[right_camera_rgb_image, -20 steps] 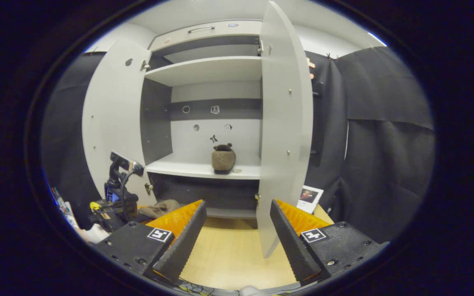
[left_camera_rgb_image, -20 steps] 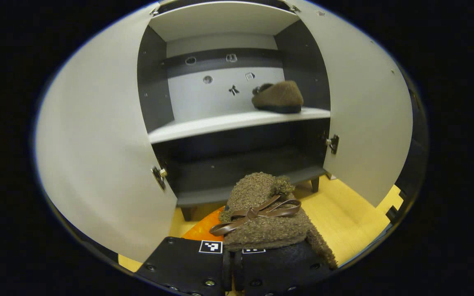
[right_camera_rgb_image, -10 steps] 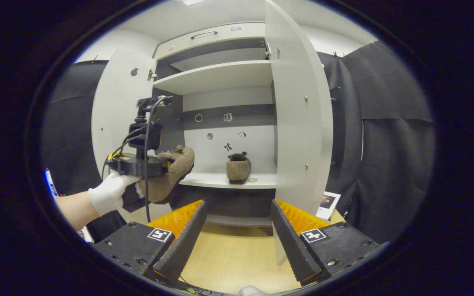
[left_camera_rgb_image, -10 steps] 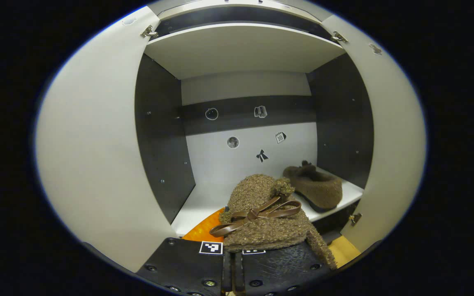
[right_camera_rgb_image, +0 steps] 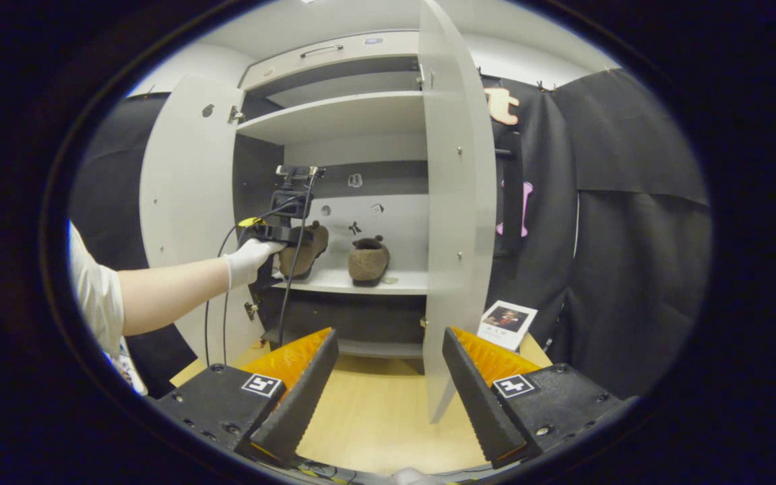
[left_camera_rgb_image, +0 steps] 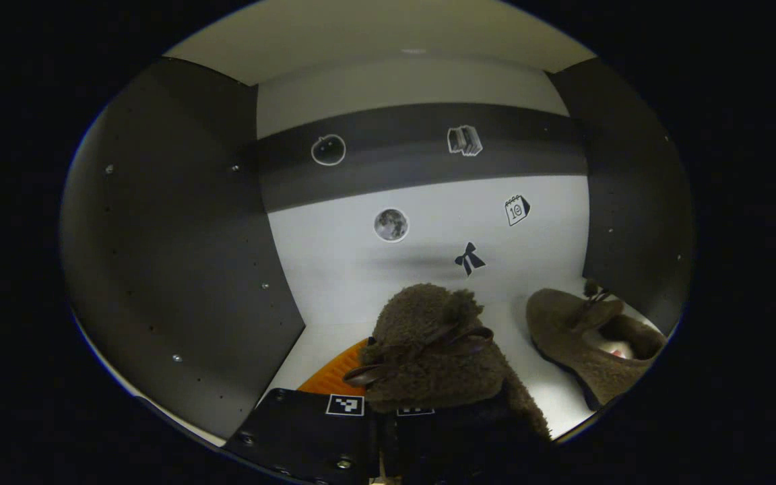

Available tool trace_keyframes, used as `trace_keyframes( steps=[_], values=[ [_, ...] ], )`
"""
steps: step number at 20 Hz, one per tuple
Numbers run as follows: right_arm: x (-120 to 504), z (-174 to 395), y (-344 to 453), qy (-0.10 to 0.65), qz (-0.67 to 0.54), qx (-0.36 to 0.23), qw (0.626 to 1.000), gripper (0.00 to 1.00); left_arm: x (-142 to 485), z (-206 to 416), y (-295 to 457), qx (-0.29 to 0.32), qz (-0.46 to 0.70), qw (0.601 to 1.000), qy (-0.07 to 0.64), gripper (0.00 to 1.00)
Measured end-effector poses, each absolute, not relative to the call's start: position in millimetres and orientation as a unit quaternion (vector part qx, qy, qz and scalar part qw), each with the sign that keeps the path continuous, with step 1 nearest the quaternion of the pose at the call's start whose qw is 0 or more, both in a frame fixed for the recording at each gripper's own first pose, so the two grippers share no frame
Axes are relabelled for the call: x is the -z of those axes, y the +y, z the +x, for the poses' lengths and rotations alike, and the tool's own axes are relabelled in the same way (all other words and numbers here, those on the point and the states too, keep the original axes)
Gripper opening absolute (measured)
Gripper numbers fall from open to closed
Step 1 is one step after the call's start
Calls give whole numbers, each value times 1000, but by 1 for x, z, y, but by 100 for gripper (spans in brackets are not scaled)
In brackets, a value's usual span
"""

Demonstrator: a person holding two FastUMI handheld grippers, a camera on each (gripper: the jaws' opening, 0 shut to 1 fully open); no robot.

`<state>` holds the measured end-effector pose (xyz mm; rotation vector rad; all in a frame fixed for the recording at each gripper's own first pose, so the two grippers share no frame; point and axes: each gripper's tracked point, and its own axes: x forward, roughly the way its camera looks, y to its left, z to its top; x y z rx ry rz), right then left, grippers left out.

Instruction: Grab one shoe with the right hand and put it into the shoe cabinet, grab the other shoe with the left hand and put it into the shoe cabinet; then close the right door with the right hand and the left door with the left hand.

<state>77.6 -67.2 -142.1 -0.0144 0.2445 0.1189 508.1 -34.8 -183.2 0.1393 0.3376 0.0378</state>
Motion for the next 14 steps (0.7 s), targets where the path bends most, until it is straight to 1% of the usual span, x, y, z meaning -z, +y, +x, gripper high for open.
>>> trace_keyframes(
  steps=[4,5,6,7,8,10,13,14],
  values=[
    [145,69,-69,127,-6,-58,990,99,226,508,-37,-16,60,965,255,12],
    [145,68,-69,127,-7,-58,990,99,220,514,-37,-14,65,968,243,13],
    [145,67,-68,127,-6,-60,990,99,225,513,-39,-13,67,963,259,13],
    [145,65,-67,127,-6,-62,990,99,225,507,-38,-13,66,960,271,17],
    [144,64,-67,126,-6,-63,990,99,220,508,-37,-13,63,961,268,21],
    [142,60,-68,123,-7,-62,990,99,213,501,-44,10,37,964,264,53],
    [141,58,-70,124,0,-60,990,99,196,481,-37,13,43,966,253,100],
    [139,58,-70,122,2,-60,991,99,191,472,-36,14,46,968,248,99]
  ],
)
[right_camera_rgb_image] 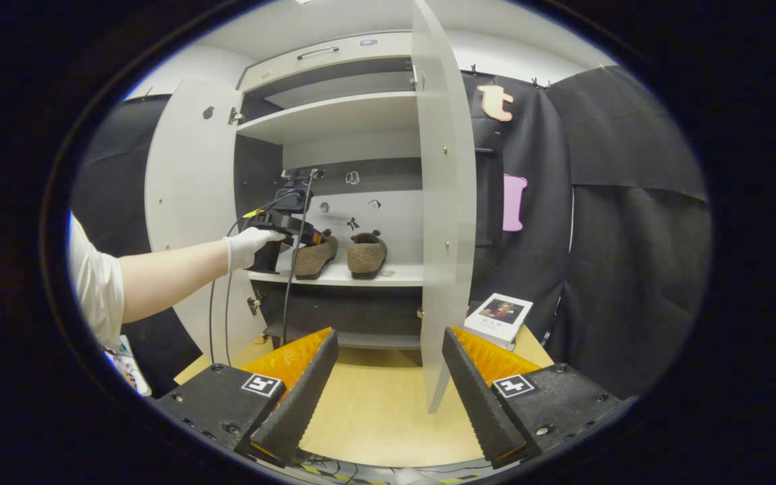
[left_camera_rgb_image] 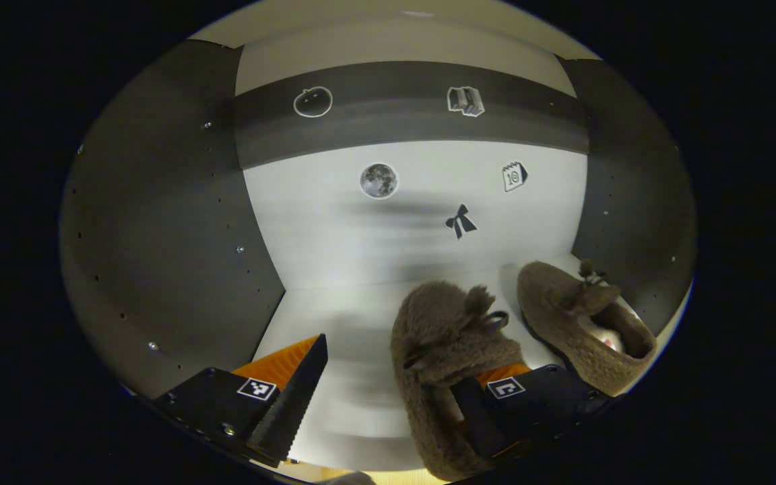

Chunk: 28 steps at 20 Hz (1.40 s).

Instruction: Grab one shoe with the right hand and put it into the shoe cabinet, grab the other shoe with the left hand and put it into the shoe cabinet; then close the right door with the right hand and the left door with the left hand.

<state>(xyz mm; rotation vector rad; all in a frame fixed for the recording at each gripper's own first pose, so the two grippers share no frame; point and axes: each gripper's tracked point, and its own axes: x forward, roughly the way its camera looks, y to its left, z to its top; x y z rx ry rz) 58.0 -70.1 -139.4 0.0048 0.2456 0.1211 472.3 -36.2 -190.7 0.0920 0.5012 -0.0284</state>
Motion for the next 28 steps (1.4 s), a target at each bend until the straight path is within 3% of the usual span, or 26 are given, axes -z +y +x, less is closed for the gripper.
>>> trace_keyframes(
  steps=[3,4,9,10,15,19,20,28],
  values=[
    [133,58,-68,113,2,-61,992,100,183,448,-38,21,46,969,242,100],
    [131,58,-66,110,5,-63,992,99,183,447,-39,26,51,969,238,96],
    [137,53,-56,118,-1,-73,990,99,200,463,-31,6,44,960,276,97],
    [138,52,-56,120,0,-72,990,99,198,462,-33,6,35,962,271,100],
    [141,50,-64,125,3,-59,990,99,194,449,-33,7,53,965,255,94],
    [143,50,-61,131,9,-62,989,99,178,428,-39,22,45,967,250,97],
    [141,50,-60,128,7,-63,990,99,169,421,-42,27,38,969,241,100],
    [120,57,-68,94,13,-46,994,99,69,304,-53,49,48,993,95,96]
  ],
)
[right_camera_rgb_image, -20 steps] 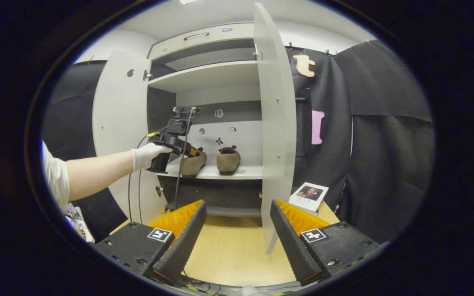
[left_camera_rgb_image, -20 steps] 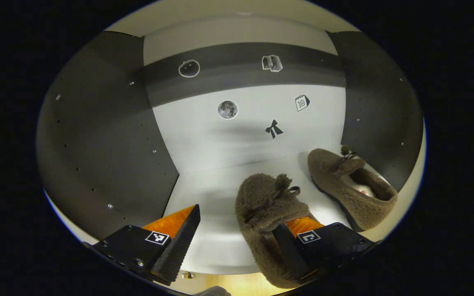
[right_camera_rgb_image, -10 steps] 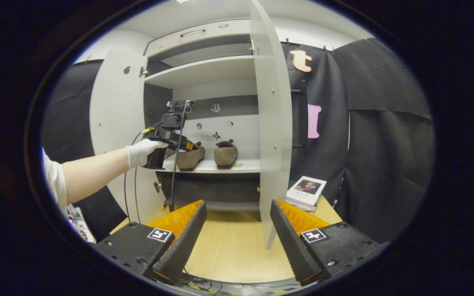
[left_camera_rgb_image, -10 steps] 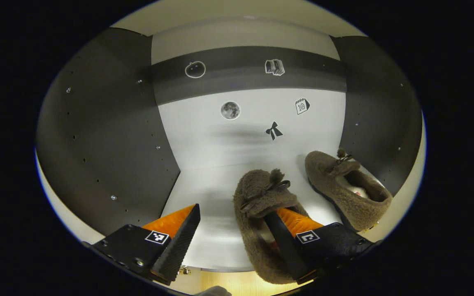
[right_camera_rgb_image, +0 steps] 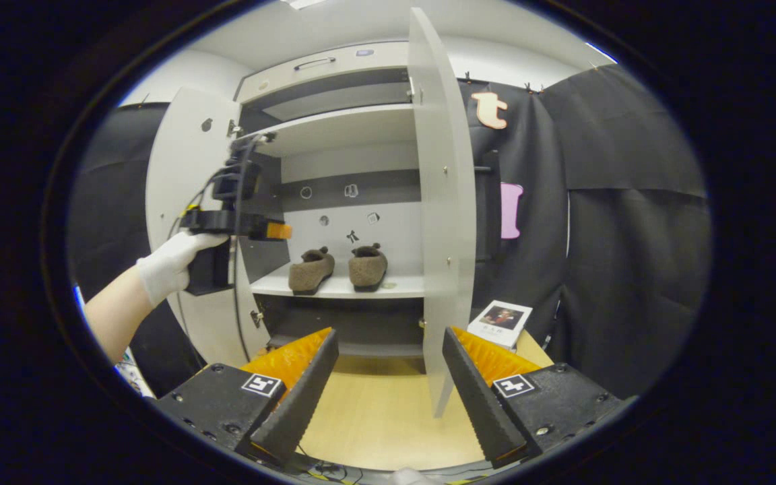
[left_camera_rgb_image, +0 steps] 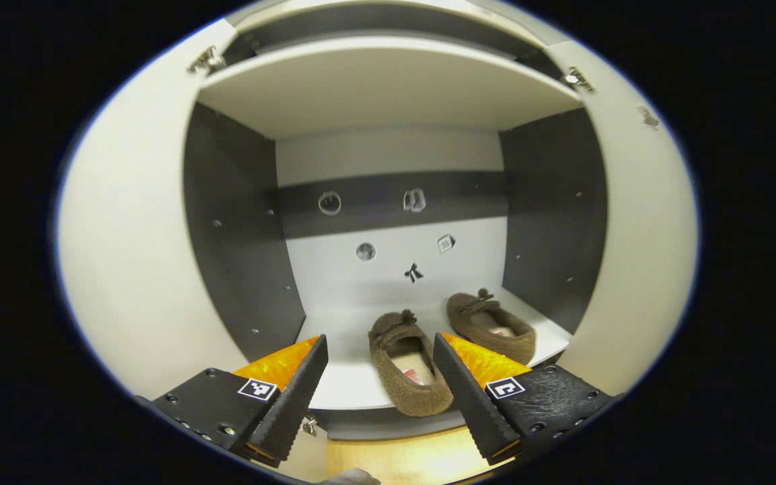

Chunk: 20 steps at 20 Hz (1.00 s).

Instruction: Grab one shoe with the right hand and put it into the shoe cabinet, grab the other shoe with the left hand and put it into the shoe cabinet; then close the right door with the right hand and the left door with the left hand.

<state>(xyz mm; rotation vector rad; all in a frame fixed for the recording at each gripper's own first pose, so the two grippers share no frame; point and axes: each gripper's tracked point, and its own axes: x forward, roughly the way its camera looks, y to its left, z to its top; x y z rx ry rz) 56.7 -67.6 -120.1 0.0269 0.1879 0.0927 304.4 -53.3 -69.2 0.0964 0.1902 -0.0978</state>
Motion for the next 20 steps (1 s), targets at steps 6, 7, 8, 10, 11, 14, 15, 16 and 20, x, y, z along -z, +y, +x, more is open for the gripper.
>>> trace_keyframes(
  steps=[6,7,8,10,11,14,15,16,20],
  values=[
    [104,64,-84,67,-3,-25,997,99,42,201,-45,25,55,998,27,96],
    [102,64,-86,64,-4,-23,998,99,40,185,-38,12,59,998,17,100],
    [100,64,-87,61,-5,-21,998,99,43,171,-33,2,58,998,16,98],
    [95,63,-91,53,-7,-15,998,99,52,141,-22,-15,53,998,14,96],
    [95,63,-94,51,-9,-11,999,99,60,127,-22,-17,46,999,17,96],
    [85,64,-107,42,-3,-3,999,99,77,94,-23,-10,36,999,21,96],
    [79,64,-115,37,-3,3,999,99,77,87,-22,-10,37,999,20,97],
    [70,66,-128,27,-6,15,1000,99,79,83,-20,-10,42,999,21,96],
    [39,84,-194,4,3,81,997,99,78,77,-16,-16,34,999,24,96]
  ],
)
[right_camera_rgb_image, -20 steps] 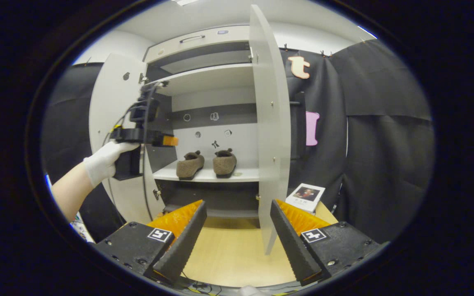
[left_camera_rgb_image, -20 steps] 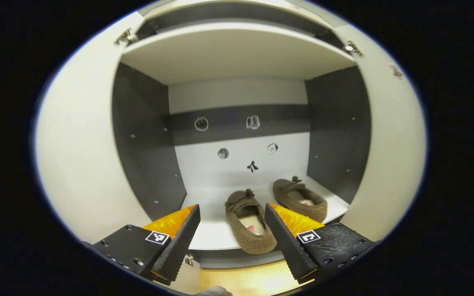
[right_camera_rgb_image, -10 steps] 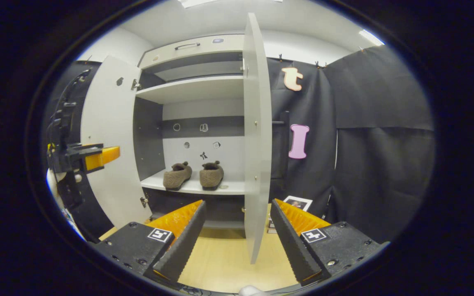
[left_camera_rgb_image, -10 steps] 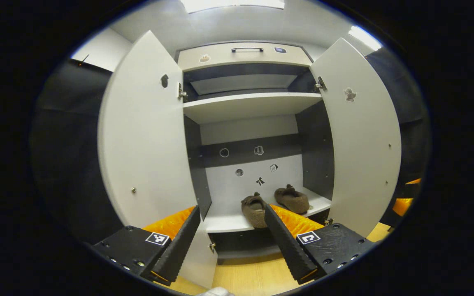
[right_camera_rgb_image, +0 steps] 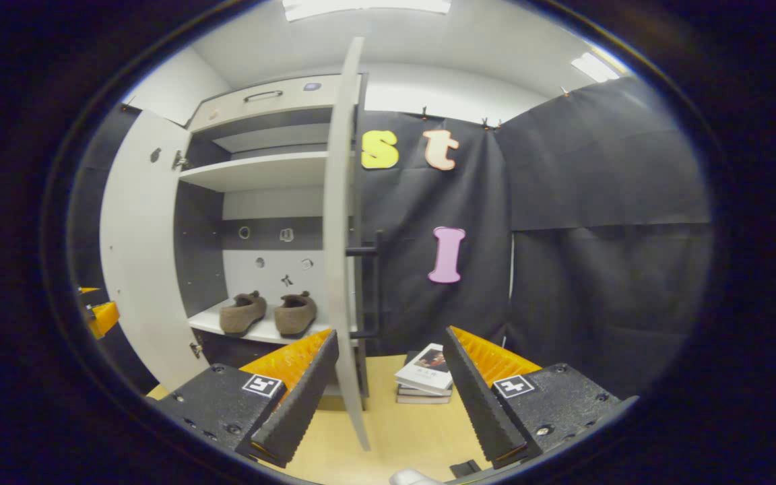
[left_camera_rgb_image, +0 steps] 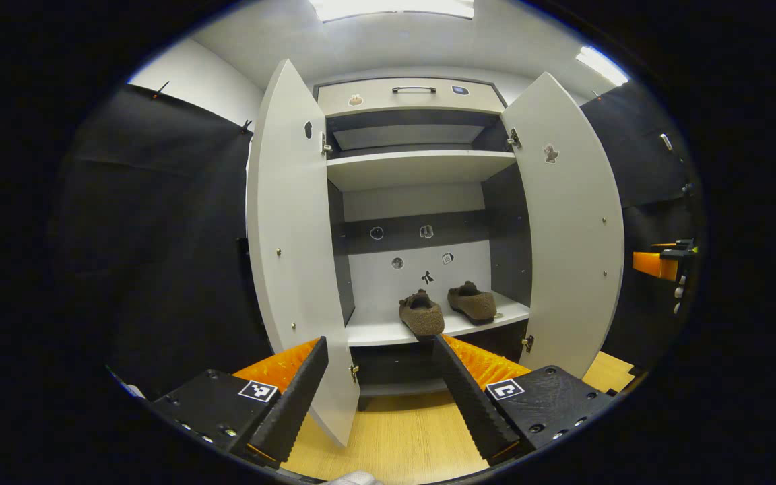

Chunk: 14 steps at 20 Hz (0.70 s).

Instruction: Grab one shoe with the right hand and put it into the shoe cabinet, grab the other shoe with the left hand and put it into the shoe cabinet; then close the right door with the right hand and the left door with the left hand.

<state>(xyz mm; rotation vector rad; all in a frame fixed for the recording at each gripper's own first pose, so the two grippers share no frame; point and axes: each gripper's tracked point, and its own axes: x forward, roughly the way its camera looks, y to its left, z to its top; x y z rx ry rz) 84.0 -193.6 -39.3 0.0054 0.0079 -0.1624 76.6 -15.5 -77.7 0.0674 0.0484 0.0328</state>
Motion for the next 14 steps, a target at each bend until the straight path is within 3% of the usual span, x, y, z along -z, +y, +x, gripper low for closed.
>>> trace_keyframes(
  steps=[4,13,14],
  values=[
    [23,109,-242,-5,22,129,991,100,72,74,-14,-21,32,999,18,96],
    [10,141,-209,-6,-21,67,997,100,82,71,-17,-20,36,999,31,97],
    [9,140,-206,-3,-26,66,997,94,81,70,-17,-18,34,999,31,97]
  ],
)
